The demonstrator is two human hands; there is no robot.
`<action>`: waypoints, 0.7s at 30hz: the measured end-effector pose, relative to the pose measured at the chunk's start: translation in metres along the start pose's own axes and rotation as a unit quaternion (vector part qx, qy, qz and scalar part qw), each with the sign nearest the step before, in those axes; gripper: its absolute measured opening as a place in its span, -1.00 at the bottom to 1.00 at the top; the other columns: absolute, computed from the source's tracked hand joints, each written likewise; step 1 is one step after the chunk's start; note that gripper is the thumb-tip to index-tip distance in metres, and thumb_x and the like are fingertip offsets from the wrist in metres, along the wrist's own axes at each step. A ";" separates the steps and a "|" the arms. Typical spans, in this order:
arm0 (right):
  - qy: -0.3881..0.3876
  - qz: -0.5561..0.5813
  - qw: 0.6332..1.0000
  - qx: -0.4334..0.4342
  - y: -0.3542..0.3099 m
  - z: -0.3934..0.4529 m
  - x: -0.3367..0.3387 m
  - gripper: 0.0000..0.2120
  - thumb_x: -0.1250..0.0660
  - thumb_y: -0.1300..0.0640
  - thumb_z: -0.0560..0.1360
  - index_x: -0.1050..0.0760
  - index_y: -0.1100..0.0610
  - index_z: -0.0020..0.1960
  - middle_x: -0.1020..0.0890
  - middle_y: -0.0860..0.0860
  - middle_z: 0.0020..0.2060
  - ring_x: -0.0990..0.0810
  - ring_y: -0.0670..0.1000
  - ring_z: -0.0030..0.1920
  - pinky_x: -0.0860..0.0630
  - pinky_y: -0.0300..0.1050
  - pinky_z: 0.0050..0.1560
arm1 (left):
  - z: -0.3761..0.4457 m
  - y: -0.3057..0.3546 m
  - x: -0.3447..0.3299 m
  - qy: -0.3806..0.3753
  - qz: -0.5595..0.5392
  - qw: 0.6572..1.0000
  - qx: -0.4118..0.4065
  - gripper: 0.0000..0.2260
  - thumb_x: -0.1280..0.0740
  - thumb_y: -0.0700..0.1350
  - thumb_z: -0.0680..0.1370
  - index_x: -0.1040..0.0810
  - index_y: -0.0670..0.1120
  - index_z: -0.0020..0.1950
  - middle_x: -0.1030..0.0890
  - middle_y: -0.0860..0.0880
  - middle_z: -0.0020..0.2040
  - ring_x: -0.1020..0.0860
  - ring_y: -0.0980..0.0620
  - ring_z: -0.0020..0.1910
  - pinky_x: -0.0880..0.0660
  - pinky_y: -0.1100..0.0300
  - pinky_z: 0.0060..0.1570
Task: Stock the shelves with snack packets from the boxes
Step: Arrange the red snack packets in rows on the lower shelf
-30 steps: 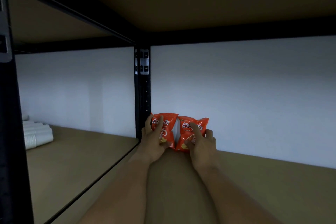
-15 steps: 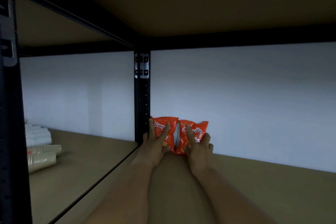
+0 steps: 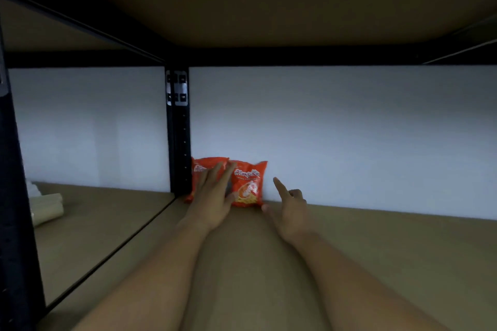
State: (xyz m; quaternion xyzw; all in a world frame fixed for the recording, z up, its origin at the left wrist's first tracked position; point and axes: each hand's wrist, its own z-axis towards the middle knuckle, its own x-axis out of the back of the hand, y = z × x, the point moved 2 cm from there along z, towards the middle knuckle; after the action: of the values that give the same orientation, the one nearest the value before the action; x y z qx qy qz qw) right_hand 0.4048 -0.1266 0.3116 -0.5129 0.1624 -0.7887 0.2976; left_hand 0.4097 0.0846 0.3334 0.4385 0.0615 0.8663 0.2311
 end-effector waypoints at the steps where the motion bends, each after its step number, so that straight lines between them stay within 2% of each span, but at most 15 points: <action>1: -0.003 -0.001 1.000 0.004 0.002 -0.010 0.010 -0.32 -0.31 -0.16 0.56 -0.08 -0.15 0.58 -0.33 0.12 0.35 -0.40 0.16 0.33 -0.39 0.03 0.34 | -0.005 0.016 0.000 0.012 -0.022 1.000 -0.013 -0.38 -0.33 0.06 0.60 -0.13 0.15 0.60 -0.21 -0.05 0.59 -0.10 -0.20 0.56 -0.13 -0.17 0.52; 4: -0.002 -0.019 1.000 0.023 0.007 -0.046 0.045 -0.42 -0.35 -0.08 0.56 -0.29 0.02 0.51 -0.44 0.13 0.30 -0.52 0.12 0.24 -0.41 -0.11 0.23 | -0.026 0.071 -0.004 0.005 -0.097 0.994 -0.043 -0.51 -0.42 0.00 0.55 -0.40 0.07 0.46 -0.50 -0.05 0.37 -0.37 -0.11 0.40 -0.32 -0.07 0.40; 6: -0.004 -0.023 0.999 0.036 0.013 -0.074 0.071 -0.50 -0.34 -0.04 0.57 -0.39 0.07 0.46 -0.50 0.12 0.27 -0.53 0.09 0.23 -0.41 -0.16 0.19 | -0.042 0.113 -0.008 -0.030 -0.143 0.988 -0.054 -0.57 -0.44 -0.02 0.53 -0.46 0.07 0.37 -0.55 -0.02 0.21 -0.48 -0.04 0.22 -0.42 0.00 0.28; 9: 0.005 -0.030 0.999 0.042 0.029 -0.122 0.114 -0.61 -0.31 0.05 0.57 -0.47 0.07 0.38 -0.59 0.08 0.19 -0.56 0.03 0.16 -0.44 -0.18 0.18 | -0.070 0.179 -0.017 -0.085 -0.195 0.974 -0.072 -0.64 -0.44 -0.07 0.52 -0.48 0.07 0.29 -0.55 0.05 0.12 -0.50 0.05 0.14 -0.45 0.11 0.21; 12: 0.029 -0.040 0.998 0.030 0.053 -0.175 0.165 -0.63 -0.35 0.18 0.49 -0.55 0.05 0.29 -0.66 0.03 0.06 -0.62 -0.02 0.03 -0.47 -0.25 0.12 | -0.104 0.249 -0.029 -0.109 -0.275 0.952 -0.077 -0.73 -0.42 -0.11 0.53 -0.50 0.04 0.21 -0.56 0.08 0.07 -0.51 0.16 0.04 -0.45 0.23 0.13; 14: 0.051 -0.049 0.998 0.005 0.073 -0.212 0.200 -0.67 -0.38 0.13 0.49 -0.58 0.05 0.26 -0.70 -0.02 -0.03 -0.65 -0.07 -0.04 -0.50 -0.26 0.09 | -0.129 0.293 -0.037 -0.111 -0.314 0.939 -0.085 -0.79 -0.41 -0.09 0.54 -0.52 0.07 0.15 -0.57 0.11 0.02 -0.52 0.22 -0.02 -0.48 0.25 0.08; 17: 0.075 -0.031 0.996 -0.046 0.106 -0.272 0.251 -0.70 -0.43 0.08 0.50 -0.61 0.09 0.21 -0.70 -0.05 -0.11 -0.67 -0.13 -0.11 -0.58 -0.15 0.07 | -0.171 0.354 -0.044 -0.120 -0.376 0.912 -0.111 -0.81 -0.41 -0.10 0.55 -0.53 0.09 0.12 -0.59 0.14 -0.03 -0.57 0.20 -0.05 -0.55 0.19 0.05; 21: 0.129 -0.036 0.988 -0.076 0.142 -0.354 0.303 -0.75 -0.48 0.10 0.47 -0.65 0.11 0.14 -0.71 -0.06 -0.11 -0.67 -0.15 -0.08 -0.60 -0.15 0.06 | -0.235 0.419 -0.050 -0.139 -0.423 0.876 -0.183 -0.83 -0.42 -0.16 0.55 -0.56 0.01 0.11 -0.60 0.13 -0.04 -0.59 0.18 -0.05 -0.50 0.36 -0.03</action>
State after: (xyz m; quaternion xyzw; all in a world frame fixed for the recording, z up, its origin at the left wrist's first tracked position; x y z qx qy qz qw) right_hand 0.0377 -0.4461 0.2986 -0.4334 0.2405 -0.8439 0.2054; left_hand 0.1041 -0.2868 0.2839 0.4368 0.0488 0.6117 0.6577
